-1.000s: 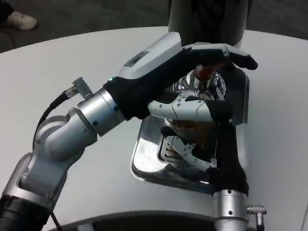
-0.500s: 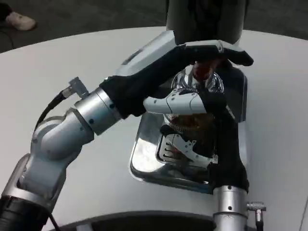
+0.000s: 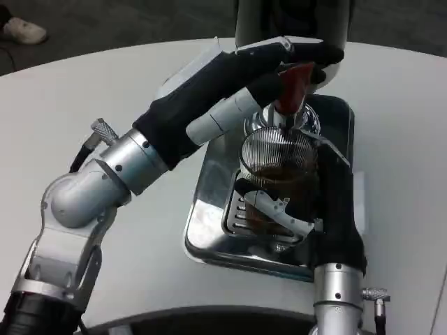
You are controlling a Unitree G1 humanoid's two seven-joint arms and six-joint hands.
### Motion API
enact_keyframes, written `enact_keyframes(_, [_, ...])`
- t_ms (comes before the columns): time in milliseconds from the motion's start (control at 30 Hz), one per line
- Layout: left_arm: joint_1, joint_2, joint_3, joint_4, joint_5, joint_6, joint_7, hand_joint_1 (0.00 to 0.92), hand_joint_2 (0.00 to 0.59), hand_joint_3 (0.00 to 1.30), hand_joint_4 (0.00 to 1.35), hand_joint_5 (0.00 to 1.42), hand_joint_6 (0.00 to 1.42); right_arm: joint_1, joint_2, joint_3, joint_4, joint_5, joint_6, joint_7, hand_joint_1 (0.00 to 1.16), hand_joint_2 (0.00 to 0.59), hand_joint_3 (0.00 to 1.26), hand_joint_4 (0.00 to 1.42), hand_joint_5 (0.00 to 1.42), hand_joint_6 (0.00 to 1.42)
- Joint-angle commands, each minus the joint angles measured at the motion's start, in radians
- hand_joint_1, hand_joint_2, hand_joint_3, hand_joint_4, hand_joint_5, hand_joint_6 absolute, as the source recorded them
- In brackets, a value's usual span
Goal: Grasp the cup under the faucet to collect the drink, then remove the cup.
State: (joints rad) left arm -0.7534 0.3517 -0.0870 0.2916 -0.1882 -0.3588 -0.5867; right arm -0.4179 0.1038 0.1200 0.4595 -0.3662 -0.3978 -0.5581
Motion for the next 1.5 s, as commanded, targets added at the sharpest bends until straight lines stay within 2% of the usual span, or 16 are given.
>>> enact_keyframes(33, [0.046,-0.007,0.022,0.009,-0.024,0.069,-0.026,0.0,0.075,0.3,0.11,0.18,0.11,0.021,-0.001,-0.006,-0.016,-0.006,0.002,-0.01,1.04,0.159,0.55,0.66,0.72,0.6])
enact_keyframes(400, [0.071,-0.023,0.088,-0.071,-0.15,0.186,-0.062,0.0,0.074,0.3,0.09,0.17,0.09,0.045,-0.009,-0.003,-0.066,-0.022,0.009,-0.014,1.04,0.15,0.63,0.73,0.82,0.7])
enact_keyframes(667, [0.097,-0.02,0.111,-0.152,-0.207,0.272,-0.091,0.0,0.07,0.22,0.07,0.17,0.09,0.071,-0.015,0.004,-0.14,-0.044,0.029,-0.002,1.04,0.147,0.68,0.75,0.85,0.74])
enact_keyframes(967, [0.123,0.001,0.125,-0.255,-0.246,0.337,-0.14,0.0,0.07,0.15,0.06,0.16,0.09,0.098,-0.022,0.0,-0.185,-0.045,0.047,0.006,1.03,0.14,0.68,0.75,0.86,0.75])
enact_keyframes(1167, [0.159,0.021,0.135,-0.383,-0.286,0.409,-0.159,0.0,0.069,0.15,0.06,0.15,0.09,0.11,-0.025,-0.002,-0.2,-0.045,0.05,0.009,1.03,0.14,0.68,0.76,0.86,0.75])
enact_keyframes(1500, [0.222,0.058,0.203,-0.541,-0.325,0.503,-0.119,0.0,0.069,0.15,0.06,0.15,0.09,0.127,-0.025,-0.002,-0.219,-0.046,0.051,0.009,1.03,0.143,0.69,0.76,0.86,0.76])
